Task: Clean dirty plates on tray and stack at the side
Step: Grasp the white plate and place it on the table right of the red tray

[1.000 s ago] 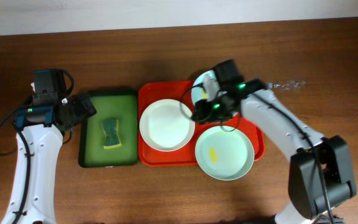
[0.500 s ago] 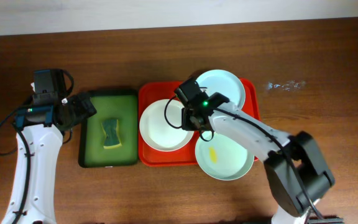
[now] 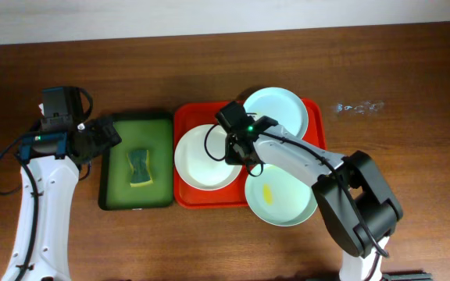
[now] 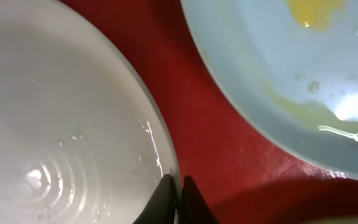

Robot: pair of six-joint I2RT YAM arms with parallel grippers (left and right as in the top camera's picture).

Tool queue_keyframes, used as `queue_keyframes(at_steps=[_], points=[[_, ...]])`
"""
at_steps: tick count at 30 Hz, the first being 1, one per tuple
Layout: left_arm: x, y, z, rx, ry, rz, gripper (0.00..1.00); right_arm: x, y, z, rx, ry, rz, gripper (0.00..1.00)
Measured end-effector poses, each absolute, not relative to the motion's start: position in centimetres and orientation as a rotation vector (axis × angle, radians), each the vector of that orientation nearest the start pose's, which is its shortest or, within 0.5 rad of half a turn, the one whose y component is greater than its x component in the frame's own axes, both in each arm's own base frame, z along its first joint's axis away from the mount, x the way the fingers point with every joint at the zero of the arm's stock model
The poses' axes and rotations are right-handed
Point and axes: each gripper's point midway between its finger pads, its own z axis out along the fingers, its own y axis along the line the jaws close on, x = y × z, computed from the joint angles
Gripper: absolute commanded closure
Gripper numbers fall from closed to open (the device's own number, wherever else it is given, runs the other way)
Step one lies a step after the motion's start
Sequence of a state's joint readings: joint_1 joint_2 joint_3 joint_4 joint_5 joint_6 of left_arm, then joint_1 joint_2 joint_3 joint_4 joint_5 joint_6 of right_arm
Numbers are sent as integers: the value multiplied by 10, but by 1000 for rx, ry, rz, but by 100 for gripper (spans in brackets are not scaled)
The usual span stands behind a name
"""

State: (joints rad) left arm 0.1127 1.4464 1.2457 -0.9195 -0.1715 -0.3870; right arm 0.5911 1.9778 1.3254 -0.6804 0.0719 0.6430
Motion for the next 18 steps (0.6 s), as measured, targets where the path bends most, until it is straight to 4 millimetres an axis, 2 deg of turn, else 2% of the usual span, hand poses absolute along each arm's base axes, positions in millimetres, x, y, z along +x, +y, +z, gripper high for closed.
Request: queue_keyframes(at_steps=[1,4,5,6,7,9,10,12,14,17,18], points=[[340,68,166,-711,2573,144,1,352,222,25,89,2894,126,96],[340,68,166,-711,2573,144,1,362,222,83,108,2786,225,96],[340,68,166,-711,2573,144,1,370,209,109,166,2737,291,96],[340,68,166,-711,2573,144,1,379,193,126,227,2697,327,96],[340,68,166,-711,2573,144,1,393,158,146,347,2642,361,96],[340,68,166,-711,2573,144,1,404,115,151,470,2630,398,96],[340,68,166,-711,2573,144,1,407,77,148,580,2632,391,96],[340,68,166,-711,2572,144,1,399,35,142,707,2657,377,96],[340,68,166,-711,2573,144,1,385,-46,137,952,2616,308,96],[340,68,166,-711,2573,144,1,360,-121,125,1180,2571,139,96],[340,68,166,-711,2573,144,1,354,-137,118,1233,2564,100,96]])
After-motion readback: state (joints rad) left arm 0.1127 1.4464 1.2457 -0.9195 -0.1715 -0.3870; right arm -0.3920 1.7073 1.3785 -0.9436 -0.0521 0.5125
